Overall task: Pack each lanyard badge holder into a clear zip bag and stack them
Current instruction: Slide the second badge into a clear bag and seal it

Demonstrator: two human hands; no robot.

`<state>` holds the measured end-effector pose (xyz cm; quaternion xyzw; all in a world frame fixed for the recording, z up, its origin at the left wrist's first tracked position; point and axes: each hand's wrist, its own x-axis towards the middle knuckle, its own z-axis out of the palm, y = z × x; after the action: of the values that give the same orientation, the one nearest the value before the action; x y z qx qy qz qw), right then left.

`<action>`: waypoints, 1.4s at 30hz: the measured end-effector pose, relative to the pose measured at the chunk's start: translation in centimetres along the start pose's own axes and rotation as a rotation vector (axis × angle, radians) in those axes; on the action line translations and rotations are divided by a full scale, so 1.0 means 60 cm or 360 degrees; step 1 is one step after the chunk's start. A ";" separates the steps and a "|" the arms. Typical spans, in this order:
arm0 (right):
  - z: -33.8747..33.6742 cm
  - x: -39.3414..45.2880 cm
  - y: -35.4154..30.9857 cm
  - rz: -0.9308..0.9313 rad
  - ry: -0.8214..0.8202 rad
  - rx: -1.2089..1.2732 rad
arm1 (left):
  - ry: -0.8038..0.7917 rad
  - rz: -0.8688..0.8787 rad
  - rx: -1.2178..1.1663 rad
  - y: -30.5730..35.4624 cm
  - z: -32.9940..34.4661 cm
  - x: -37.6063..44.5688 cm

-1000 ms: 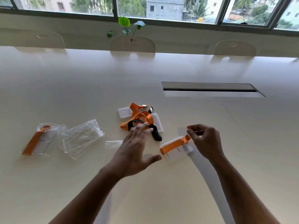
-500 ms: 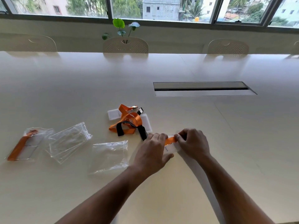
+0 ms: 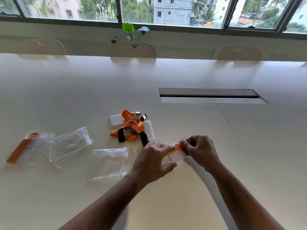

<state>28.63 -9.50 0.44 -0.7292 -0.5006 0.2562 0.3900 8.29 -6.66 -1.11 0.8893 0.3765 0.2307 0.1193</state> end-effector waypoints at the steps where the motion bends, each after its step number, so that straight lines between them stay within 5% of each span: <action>1: -0.003 -0.001 -0.002 0.0032 -0.0055 0.0123 | 0.0001 0.0012 0.0012 -0.001 0.001 -0.001; 17: -0.038 0.028 0.004 0.0321 -0.0611 0.0664 | 0.0039 0.0164 0.0057 -0.006 0.004 -0.008; 24: -0.034 0.039 -0.008 0.0375 -0.0830 0.0810 | 0.0270 0.0316 0.0020 -0.023 -0.006 -0.008; 31: -0.018 0.031 -0.023 0.0341 -0.0747 0.1020 | 0.0291 0.0230 -0.0091 -0.032 -0.047 -0.019; 35: 0.006 0.019 -0.023 0.0433 -0.0614 0.1130 | 0.0169 0.0104 -0.0232 -0.074 -0.095 -0.043; 42: 0.051 -0.012 -0.036 0.0500 -0.0477 0.1202 | -0.0473 -0.0088 0.0082 -0.189 -0.155 -0.108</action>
<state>24.87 -8.77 0.51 -0.5574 -0.3056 0.5806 0.5087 -7.29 -3.21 0.46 0.9057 0.3848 0.0836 0.1570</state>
